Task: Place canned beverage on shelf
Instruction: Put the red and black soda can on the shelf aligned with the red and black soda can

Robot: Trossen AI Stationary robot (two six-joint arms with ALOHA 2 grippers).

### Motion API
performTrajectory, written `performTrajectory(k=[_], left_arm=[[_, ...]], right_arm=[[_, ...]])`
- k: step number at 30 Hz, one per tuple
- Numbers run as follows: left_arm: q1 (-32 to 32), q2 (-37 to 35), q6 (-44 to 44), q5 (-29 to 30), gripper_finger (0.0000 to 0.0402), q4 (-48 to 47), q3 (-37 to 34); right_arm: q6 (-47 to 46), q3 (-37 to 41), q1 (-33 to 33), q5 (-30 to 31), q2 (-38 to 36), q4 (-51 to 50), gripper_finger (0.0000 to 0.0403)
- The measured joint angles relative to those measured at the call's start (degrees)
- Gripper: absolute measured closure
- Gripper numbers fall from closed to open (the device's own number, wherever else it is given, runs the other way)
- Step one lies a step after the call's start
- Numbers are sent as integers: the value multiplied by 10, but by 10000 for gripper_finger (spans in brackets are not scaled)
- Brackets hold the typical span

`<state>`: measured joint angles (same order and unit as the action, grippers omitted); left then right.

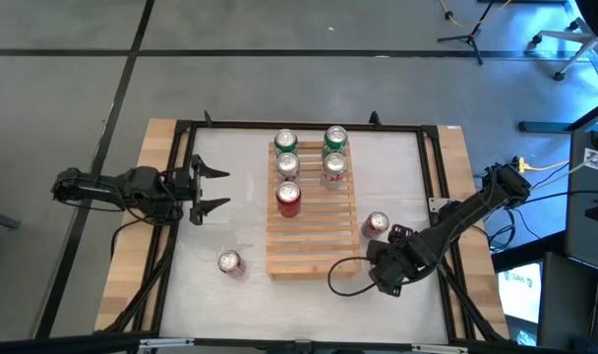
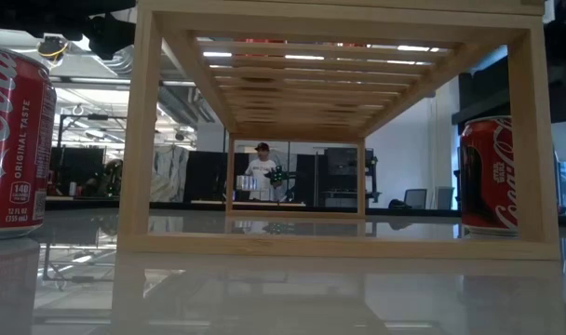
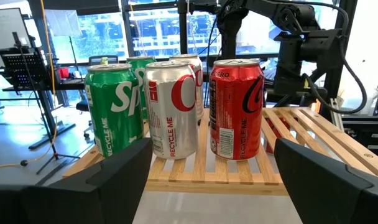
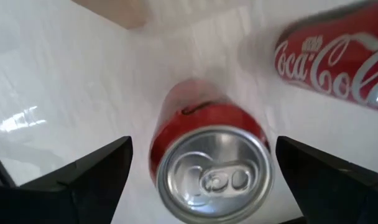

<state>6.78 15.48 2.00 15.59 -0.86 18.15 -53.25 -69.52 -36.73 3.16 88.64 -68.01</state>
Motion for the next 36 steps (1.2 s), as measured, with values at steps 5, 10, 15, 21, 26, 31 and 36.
performTrajectory(k=[5,10,15,21,26,31,36], left_arm=[[0,0,0,0,72,0,0],[0,0,0,0,72,0,0],[0,0,0,0,72,0,0],[0,0,0,0,72,0,0],[0,0,0,0,72,0,0],[0,0,0,0,72,0,0],[0,0,0,0,72,0,0]], right_arm=[[-3,14,0,-13,0,3,17],[12,32,0,-16,0,7,35],[31,32,0,-6,0,20,70],[47,32,0,-3,0,33,97],[53,32,0,-4,0,34,82],[108,32,0,-12,0,35,83],[209,32,0,-17,0,35,94]])
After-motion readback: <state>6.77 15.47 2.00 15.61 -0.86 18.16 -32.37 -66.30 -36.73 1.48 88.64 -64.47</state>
